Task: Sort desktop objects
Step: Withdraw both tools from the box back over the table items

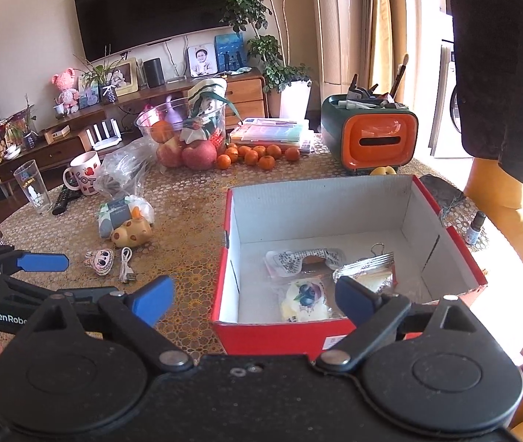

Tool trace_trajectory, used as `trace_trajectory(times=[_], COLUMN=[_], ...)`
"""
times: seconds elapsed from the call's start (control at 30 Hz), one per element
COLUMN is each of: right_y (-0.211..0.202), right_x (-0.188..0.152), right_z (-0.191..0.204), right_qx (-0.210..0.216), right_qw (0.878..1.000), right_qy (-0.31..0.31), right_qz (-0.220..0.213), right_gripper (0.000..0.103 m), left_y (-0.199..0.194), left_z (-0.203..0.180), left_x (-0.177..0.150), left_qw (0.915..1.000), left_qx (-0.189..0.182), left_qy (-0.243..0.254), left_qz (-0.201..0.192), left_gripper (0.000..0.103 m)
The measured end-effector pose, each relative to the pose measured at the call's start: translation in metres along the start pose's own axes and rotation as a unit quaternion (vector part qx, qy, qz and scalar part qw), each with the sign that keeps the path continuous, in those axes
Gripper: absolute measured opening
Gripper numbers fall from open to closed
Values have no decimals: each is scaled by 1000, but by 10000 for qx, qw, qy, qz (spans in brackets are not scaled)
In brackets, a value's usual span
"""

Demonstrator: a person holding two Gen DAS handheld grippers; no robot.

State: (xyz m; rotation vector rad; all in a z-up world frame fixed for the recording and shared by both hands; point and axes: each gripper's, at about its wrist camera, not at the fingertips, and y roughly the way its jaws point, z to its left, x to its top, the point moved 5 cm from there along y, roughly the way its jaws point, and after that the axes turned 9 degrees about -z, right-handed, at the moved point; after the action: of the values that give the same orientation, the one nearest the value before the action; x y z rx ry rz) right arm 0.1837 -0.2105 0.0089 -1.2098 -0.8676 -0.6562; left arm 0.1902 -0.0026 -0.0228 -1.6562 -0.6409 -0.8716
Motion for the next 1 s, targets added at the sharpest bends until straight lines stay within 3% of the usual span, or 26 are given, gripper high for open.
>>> trace_trajectory(times=[0.53, 1.0], right_y=[26, 74], right_x=[-5, 2], right_z=[57, 110], right_qx=[125, 473], right_qw=[9997, 9968], right_qy=[-159, -549], right_qz=[150, 342], right_gripper=[95, 95], left_y=[-29, -13], left_z=[61, 109], left_x=[-29, -47], left_qw=[9985, 9958], left_qx=[414, 710], left_qy=[-119, -380], left_qz=[-333, -446], left_gripper=[103, 103])
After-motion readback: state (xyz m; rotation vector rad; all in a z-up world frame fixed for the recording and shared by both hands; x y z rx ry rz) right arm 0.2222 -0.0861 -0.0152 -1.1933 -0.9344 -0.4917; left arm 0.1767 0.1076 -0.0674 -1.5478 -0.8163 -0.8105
